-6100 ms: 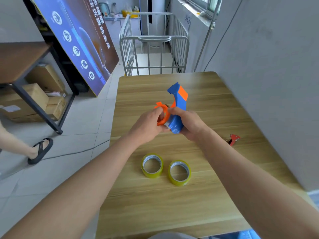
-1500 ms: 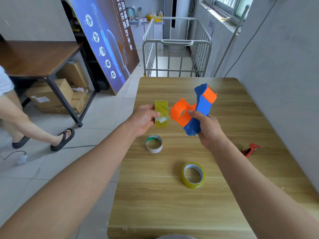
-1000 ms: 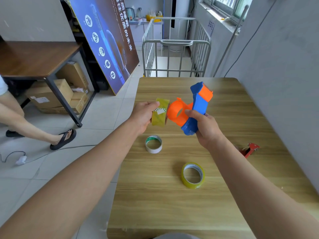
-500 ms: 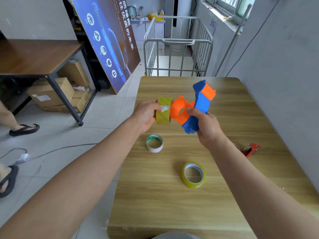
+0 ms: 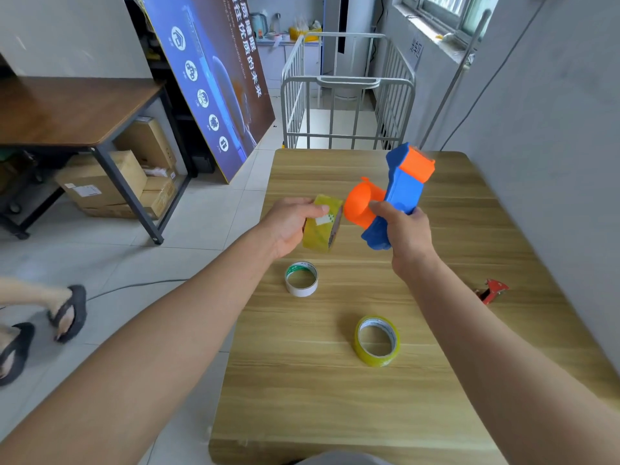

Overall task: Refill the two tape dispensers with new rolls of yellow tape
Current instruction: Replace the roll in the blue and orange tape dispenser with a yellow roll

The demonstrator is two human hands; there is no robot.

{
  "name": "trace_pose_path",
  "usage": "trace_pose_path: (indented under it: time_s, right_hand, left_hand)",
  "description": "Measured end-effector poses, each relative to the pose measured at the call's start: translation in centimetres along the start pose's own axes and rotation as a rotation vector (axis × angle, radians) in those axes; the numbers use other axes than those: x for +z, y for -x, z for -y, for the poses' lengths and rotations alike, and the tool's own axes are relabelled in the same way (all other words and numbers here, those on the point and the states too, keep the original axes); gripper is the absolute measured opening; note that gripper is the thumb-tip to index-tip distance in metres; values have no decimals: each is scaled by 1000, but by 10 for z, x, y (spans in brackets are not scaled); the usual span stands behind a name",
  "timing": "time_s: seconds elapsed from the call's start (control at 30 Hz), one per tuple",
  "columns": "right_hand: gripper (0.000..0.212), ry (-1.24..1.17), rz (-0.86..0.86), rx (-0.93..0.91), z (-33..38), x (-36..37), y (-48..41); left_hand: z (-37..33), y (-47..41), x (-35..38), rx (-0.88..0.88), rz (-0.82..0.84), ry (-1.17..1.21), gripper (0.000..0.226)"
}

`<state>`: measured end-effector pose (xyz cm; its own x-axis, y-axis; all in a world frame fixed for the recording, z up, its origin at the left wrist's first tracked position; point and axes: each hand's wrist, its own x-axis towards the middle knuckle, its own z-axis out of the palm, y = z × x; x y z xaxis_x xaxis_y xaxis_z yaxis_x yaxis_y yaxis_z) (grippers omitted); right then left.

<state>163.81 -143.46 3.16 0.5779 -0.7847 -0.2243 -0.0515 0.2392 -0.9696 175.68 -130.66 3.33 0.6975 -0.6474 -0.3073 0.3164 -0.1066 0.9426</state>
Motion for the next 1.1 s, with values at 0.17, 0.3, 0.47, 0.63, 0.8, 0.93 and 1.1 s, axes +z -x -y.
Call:
trace_pose_path:
  time_s: [0.17,0.3,0.47,0.63,0.8,0.93,1.1]
  right_hand:
    - [33,37,-17,-11,-2,-1,1]
    - [43,72,-29,-27,-1,-2,1]
    - [45,86,-54,-64,3,-2,-1]
    - [44,112,-33,-79,-2,-1,0]
    - [41,171,55,-99,-4,0,2]
    - [41,164,197,-95,-6,0,1]
    - [47,89,259,-43,-13,4,1]
  left_hand:
    - [-2,1,3,23,-98,0,17]
    - [-4,1,1,45,-48,-73,8]
    - [-4,4,0,73,92,-118,26]
    - [-8,10,4,88,175,-413,51]
    - [-7,15,12,278,87,-747,41]
    - [-8,10,10,425,32,-780,45]
    - [-3,8,13,483,-183,-758,47]
